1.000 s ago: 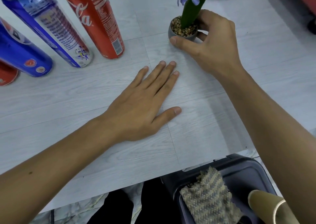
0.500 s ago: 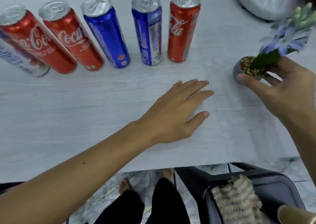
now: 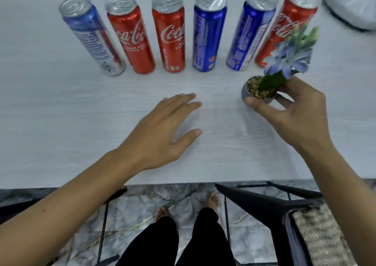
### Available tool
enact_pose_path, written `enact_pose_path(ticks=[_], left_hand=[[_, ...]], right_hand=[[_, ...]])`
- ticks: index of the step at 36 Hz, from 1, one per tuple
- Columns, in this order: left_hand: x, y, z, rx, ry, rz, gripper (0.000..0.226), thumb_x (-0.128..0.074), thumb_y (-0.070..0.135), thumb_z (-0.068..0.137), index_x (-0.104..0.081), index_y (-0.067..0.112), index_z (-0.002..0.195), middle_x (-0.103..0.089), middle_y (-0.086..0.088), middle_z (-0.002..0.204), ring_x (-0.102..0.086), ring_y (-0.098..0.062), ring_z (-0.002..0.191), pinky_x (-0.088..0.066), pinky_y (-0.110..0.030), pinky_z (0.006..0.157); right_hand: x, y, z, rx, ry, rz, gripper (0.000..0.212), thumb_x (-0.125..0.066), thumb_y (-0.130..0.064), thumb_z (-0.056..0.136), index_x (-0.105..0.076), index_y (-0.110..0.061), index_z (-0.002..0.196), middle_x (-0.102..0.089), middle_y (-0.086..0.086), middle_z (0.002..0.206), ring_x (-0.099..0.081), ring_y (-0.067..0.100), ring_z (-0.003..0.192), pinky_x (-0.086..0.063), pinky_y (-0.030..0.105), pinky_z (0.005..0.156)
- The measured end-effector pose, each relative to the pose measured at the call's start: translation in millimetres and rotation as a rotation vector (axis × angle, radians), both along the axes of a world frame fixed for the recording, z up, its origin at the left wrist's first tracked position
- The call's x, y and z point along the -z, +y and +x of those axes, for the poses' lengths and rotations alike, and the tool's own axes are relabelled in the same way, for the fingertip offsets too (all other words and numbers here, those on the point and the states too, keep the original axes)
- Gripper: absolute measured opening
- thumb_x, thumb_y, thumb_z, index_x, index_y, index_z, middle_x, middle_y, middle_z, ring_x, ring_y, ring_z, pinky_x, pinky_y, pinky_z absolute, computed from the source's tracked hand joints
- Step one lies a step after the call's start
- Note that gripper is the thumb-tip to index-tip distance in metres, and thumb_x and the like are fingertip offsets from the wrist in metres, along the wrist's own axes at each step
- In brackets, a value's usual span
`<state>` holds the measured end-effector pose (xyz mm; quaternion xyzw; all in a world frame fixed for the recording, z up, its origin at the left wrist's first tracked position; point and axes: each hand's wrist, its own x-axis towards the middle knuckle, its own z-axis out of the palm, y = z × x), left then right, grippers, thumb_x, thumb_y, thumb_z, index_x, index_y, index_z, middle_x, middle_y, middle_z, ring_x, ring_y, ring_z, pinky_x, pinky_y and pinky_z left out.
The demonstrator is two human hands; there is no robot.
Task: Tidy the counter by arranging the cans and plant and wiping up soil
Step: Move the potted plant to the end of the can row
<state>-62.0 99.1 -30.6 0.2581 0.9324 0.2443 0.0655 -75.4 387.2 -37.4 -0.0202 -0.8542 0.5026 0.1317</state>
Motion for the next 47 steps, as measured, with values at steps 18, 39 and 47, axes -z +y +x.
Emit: enact_pose_path(ticks=[18,39,47], left_hand=[[20.0,-74.9,8.9,-0.075,0.004,-0.030,0.072,-0.041,0.059,0.104,-0.027,0.022,0.164,-0.011,0.007,0.174,0.003,-0.005,0.159,-0.001,-0.036,0.130],[44.2,-81.6,11.1,0.019,0.147,-0.198,0.075,-0.031,0.056,0.107,-0.014,0.013,0.166,-0.006,-0.004,0.175,-0.001,-0.019,0.161,-0.011,-0.049,0.129],[43.5,-81.3,11.3,0.019,0.150,-0.196,0.074,-0.033,0.055,0.107,-0.016,0.013,0.166,-0.007,-0.004,0.174,-0.002,-0.020,0.161,-0.011,-0.048,0.129]], right_hand=[[-3.6,-116.6,-30.7,-0.151,0.025,0.030,0.062,-0.087,-0.044,0.078,-0.068,-0.012,0.128,-0.073,-0.003,0.117,-0.068,0.007,0.111,-0.058,0.029,0.097],[5.5,-121.2,-38.6,-0.184,-0.008,0.108,0.064,-0.086,-0.045,0.079,-0.067,-0.013,0.130,-0.073,-0.003,0.119,-0.068,0.009,0.111,-0.057,0.030,0.098],[11.0,-120.6,-39.9,-0.176,0.004,0.125,0.065,-0.089,-0.044,0.077,-0.067,-0.012,0.129,-0.072,-0.001,0.119,-0.067,0.011,0.111,-0.058,0.029,0.096]])
